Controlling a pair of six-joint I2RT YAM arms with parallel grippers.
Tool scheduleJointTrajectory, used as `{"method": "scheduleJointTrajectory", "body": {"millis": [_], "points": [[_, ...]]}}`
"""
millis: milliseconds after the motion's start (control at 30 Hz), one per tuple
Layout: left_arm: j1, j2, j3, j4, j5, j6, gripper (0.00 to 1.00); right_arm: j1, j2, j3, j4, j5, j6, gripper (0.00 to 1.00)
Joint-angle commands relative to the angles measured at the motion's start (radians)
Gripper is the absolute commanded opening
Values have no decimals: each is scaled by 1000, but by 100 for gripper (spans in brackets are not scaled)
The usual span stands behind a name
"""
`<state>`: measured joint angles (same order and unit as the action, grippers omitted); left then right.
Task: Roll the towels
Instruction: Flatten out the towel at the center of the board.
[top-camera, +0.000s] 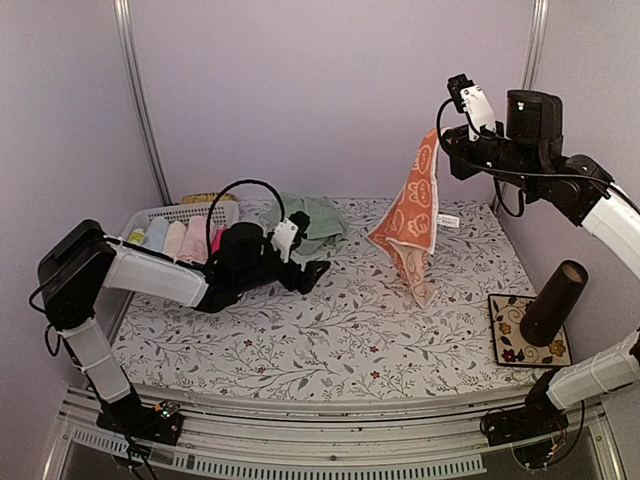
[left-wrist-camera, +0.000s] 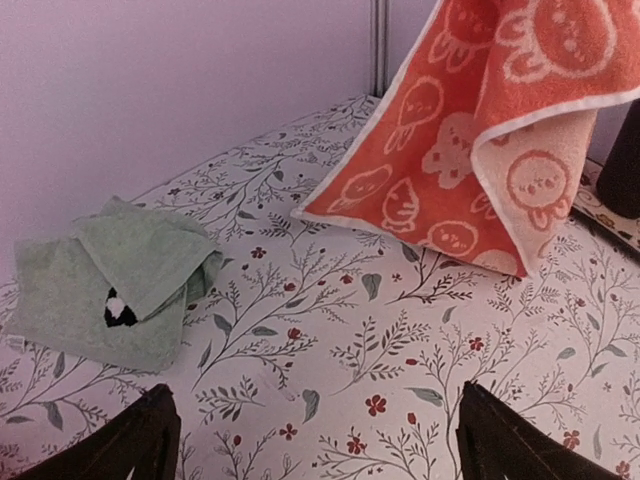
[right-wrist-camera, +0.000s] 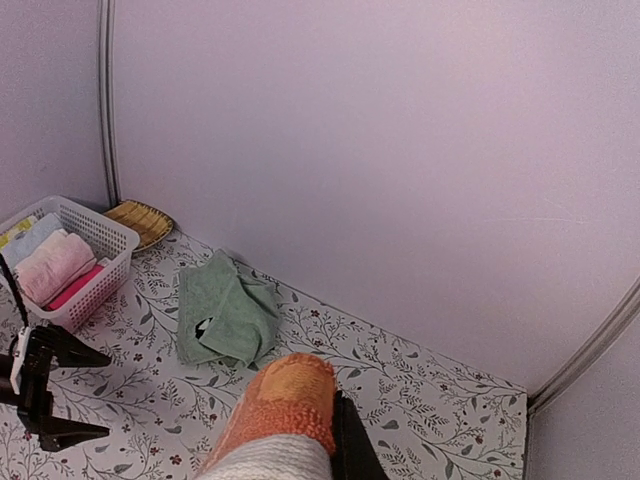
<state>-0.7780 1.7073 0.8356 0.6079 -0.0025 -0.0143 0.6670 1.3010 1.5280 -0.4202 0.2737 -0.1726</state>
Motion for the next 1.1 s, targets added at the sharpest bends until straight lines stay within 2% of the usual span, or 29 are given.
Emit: {"method": "scheduleJointTrajectory", "body": {"millis": [0, 167, 233, 333, 400, 467, 700, 867, 1067], "points": [[1, 138, 132, 103, 184, 162, 95, 5, -83, -114, -10, -29, 44, 2], [11, 310, 268, 87, 290, 254, 87, 7, -171, -177, -54, -28, 97, 2], [11, 362, 307, 59, 384, 300, 85, 8, -197, -199, -78, -28, 120, 2], [9, 398, 386, -62, 505, 359, 77, 9, -233, -241, -103, -2, 145, 2], [6, 408, 409, -115, 519, 368, 76, 10, -249, -265, -107, 13, 153, 2], [-3, 425, 446, -191, 508, 379, 76, 10, -256, -271, -117, 17, 161, 2], [-65, 554, 658, -448, 244, 492, 74, 10, -269, -270, -108, -6, 168, 2], [-74, 592, 706, -502, 242, 532, 73, 9, -266, -273, -115, 5, 168, 2], [-75, 676, 843, -625, 225, 562, 64, 10, -273, -277, -114, 12, 167, 2]]}}
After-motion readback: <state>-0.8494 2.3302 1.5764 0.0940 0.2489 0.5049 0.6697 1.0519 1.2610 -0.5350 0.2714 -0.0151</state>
